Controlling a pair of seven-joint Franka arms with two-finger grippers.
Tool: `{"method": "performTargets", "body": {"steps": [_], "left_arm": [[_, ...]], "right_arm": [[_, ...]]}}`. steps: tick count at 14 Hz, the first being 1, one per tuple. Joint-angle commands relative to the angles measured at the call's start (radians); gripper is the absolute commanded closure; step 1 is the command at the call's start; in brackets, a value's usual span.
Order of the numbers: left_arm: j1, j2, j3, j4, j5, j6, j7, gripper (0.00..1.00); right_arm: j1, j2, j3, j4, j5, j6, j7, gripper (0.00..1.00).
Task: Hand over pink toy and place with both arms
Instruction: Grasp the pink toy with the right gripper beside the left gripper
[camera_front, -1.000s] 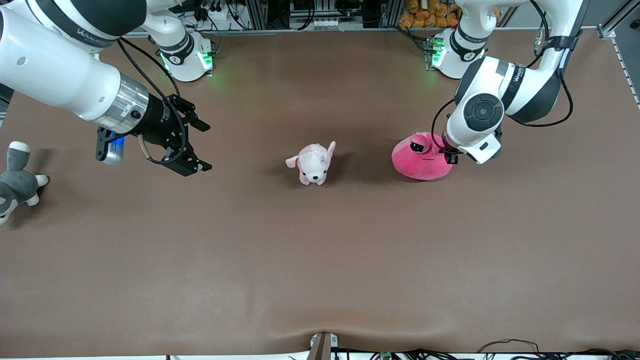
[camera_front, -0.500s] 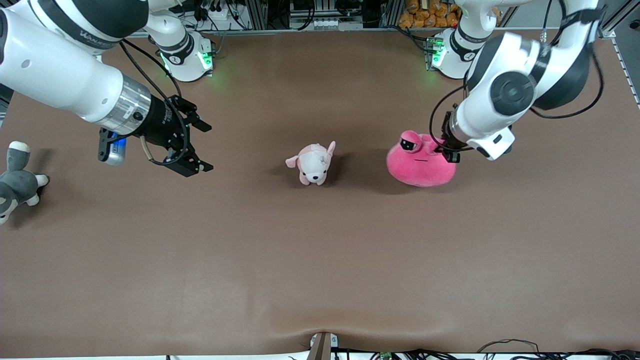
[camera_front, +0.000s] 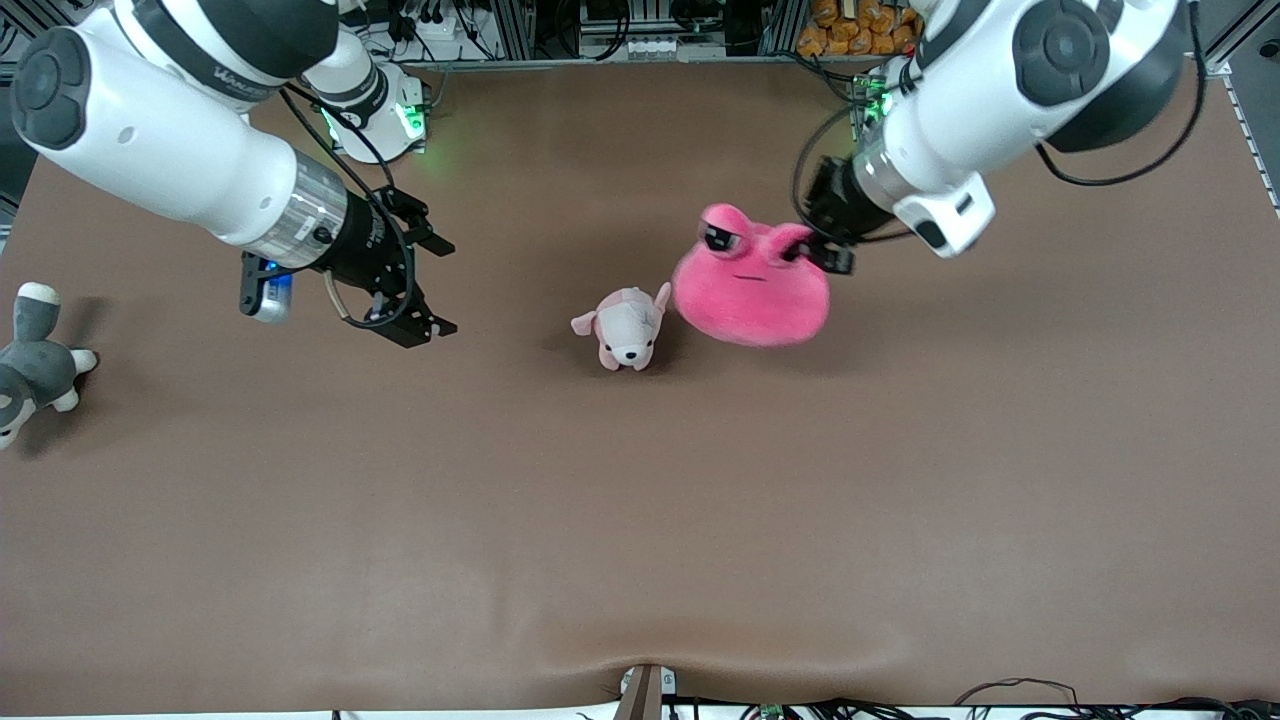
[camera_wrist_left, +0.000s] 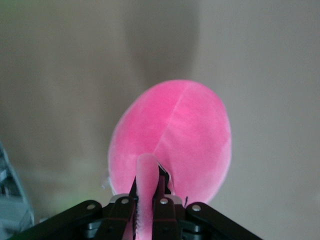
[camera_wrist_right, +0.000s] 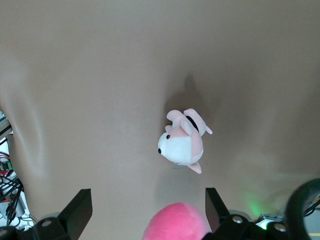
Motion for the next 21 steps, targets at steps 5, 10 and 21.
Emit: {"method": "performTargets", "body": {"steps": [5, 10, 21], "left_arm": [[-0.146, 0.172, -0.008, 0.200, -0.049, 0.164, -0.372, 1.00], [-0.238, 0.231, -0.001, 0.201, -0.040, 0.308, -0.485, 1.00], [-0.289, 0.254, 0.000, 0.200, -0.009, 0.335, -0.528, 1.00]], "right_arm": [[0.059, 0.031, -0.008, 0.018, 0.009, 0.050, 0.195, 0.00], [0.103, 0.054, -0.008, 0.022, 0.010, 0.077, 0.315, 0.00], [0.134, 0.079, -0.007, 0.021, 0.019, 0.073, 0.355, 0.00]]}}
